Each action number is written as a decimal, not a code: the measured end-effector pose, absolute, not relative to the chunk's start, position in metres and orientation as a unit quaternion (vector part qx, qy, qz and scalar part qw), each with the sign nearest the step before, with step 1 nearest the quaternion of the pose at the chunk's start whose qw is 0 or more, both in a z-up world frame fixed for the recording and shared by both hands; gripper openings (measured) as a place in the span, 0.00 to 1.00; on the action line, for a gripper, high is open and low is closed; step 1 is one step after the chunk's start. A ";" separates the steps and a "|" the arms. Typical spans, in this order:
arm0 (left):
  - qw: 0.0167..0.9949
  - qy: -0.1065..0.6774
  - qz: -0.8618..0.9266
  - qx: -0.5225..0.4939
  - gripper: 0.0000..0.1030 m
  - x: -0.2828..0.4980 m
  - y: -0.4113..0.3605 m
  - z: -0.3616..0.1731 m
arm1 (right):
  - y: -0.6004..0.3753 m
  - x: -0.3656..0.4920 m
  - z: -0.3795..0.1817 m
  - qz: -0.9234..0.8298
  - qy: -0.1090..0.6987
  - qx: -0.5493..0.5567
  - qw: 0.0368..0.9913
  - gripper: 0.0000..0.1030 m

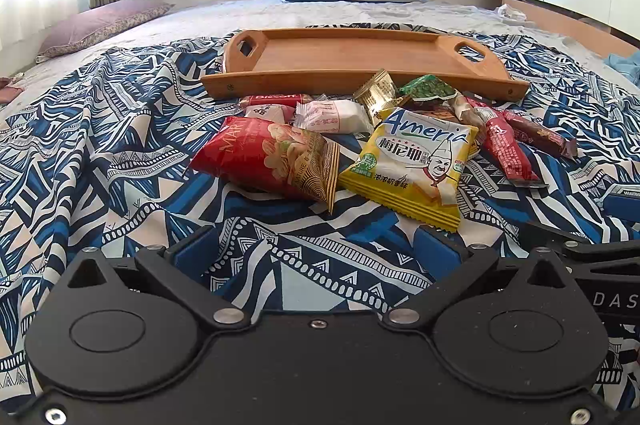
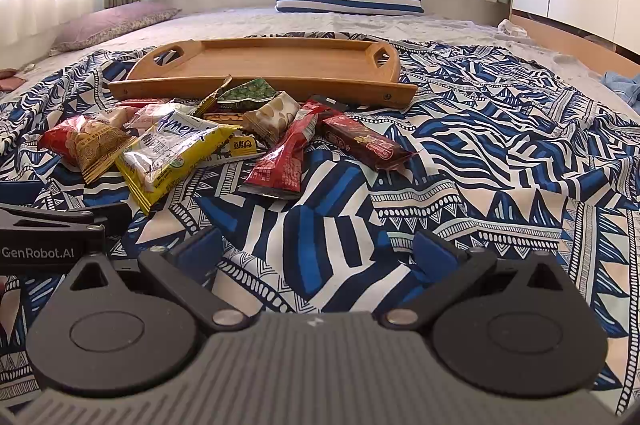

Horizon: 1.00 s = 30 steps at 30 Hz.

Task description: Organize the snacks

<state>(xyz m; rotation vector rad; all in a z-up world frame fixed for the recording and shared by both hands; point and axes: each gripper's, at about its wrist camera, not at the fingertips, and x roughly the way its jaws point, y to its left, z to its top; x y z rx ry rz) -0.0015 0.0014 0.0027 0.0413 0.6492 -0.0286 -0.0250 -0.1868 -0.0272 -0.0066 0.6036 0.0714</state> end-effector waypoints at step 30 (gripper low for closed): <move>0.935 0.350 -0.028 0.050 1.00 0.013 0.022 0.029 | -0.237 0.014 0.008 -0.006 0.326 0.066 0.943 0.87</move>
